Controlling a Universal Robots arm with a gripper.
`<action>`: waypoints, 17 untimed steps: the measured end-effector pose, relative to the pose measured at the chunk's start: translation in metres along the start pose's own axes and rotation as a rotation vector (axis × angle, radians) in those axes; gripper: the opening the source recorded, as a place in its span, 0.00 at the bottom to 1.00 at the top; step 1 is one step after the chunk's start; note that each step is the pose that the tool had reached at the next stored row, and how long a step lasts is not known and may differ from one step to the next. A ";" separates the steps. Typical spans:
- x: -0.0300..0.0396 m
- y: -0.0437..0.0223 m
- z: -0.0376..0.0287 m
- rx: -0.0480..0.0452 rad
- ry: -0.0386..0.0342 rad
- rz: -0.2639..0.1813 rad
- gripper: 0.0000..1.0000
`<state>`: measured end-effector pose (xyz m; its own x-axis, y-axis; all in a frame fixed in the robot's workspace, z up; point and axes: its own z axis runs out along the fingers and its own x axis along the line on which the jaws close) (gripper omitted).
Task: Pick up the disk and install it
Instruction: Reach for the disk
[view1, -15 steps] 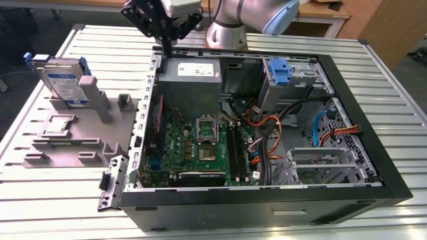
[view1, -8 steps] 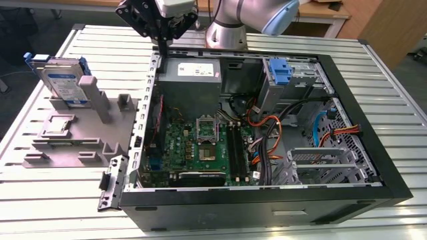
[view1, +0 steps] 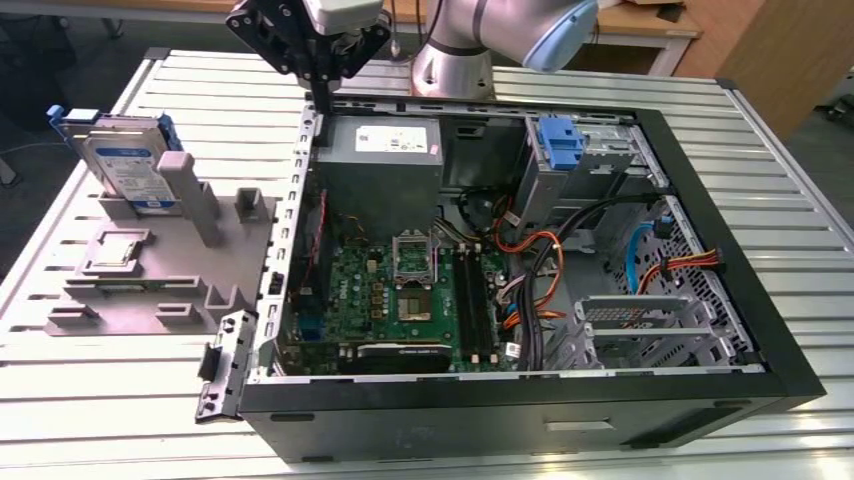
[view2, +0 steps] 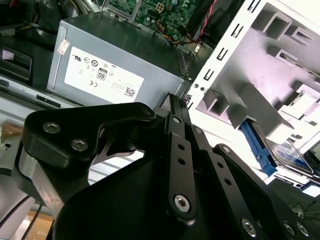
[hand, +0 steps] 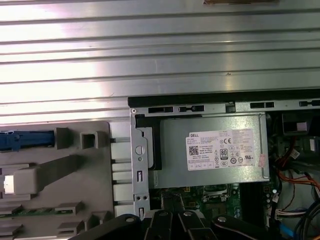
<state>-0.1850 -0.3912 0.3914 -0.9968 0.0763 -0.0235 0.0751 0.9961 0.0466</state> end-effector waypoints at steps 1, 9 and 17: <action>0.0005 0.0000 0.0000 -0.0001 0.0000 0.000 0.10; 0.0035 -0.0003 0.0001 0.0000 0.0000 0.000 0.10; 0.0184 -0.0015 0.0024 0.0005 0.0049 0.000 0.10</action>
<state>-0.2034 -0.3912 0.3885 -0.9969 0.0763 -0.0187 0.0754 0.9961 0.0461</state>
